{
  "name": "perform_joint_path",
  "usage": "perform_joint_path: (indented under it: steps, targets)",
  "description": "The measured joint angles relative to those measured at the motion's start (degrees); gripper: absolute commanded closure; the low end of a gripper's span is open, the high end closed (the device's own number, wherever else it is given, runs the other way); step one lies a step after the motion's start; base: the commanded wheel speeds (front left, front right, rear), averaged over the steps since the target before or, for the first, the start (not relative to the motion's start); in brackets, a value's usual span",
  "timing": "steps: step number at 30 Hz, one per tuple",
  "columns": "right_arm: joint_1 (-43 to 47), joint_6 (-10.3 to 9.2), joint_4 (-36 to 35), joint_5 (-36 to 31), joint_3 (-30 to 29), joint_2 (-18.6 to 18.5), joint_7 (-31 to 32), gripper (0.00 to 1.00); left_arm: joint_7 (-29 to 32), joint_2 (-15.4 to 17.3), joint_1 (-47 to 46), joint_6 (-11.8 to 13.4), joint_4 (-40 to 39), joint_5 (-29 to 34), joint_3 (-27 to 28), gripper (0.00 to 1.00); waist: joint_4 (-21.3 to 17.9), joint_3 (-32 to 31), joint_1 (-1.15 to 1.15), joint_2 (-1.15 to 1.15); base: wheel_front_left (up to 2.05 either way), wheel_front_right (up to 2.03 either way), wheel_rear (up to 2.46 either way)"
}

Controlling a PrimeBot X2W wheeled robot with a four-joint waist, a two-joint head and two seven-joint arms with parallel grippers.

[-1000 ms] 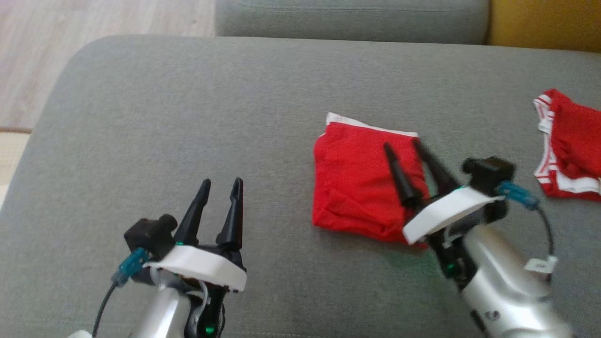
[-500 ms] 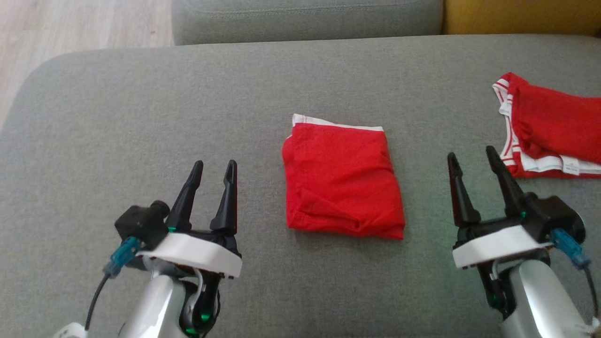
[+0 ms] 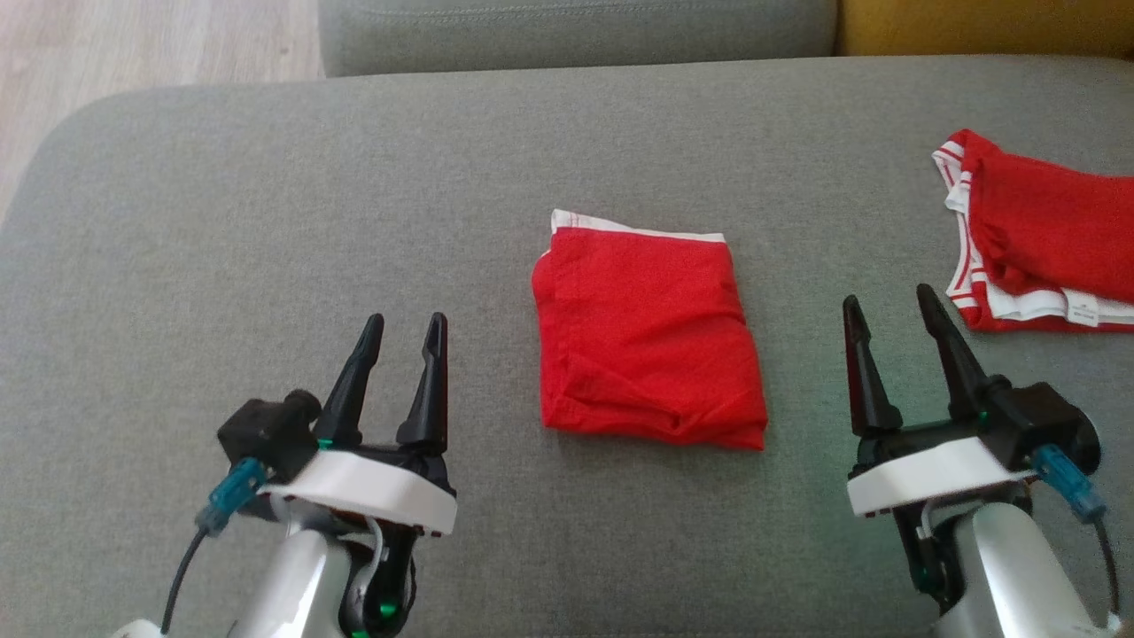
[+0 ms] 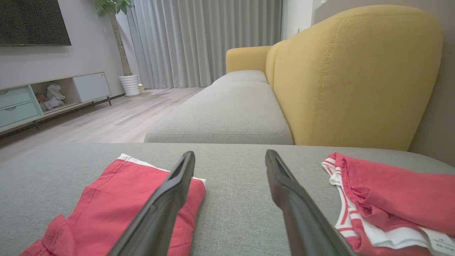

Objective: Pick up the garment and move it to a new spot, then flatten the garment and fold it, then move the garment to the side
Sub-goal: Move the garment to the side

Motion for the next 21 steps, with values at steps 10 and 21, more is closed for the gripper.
perform_joint_path:
  steps: [10, 21]
  targets:
    - [-1.51, 0.0, 5.06, 10.24, 3.31, 0.78, 7.75, 0.0, 0.0, 0.01, -0.49, -0.01, -0.02, -0.01, -0.77, 0.0, 2.08, 2.98, 0.0, 0.0, 0.0, 0.0, 0.0]
    - [-9.37, 0.0, 15.72, 13.63, 6.22, 0.81, 13.01, 0.0, 0.0, -0.01, -2.92, -0.45, 0.59, -0.01, -2.0, 0.0, 5.33, 6.49, 0.0, 0.0, 0.0, 0.0, 0.0]
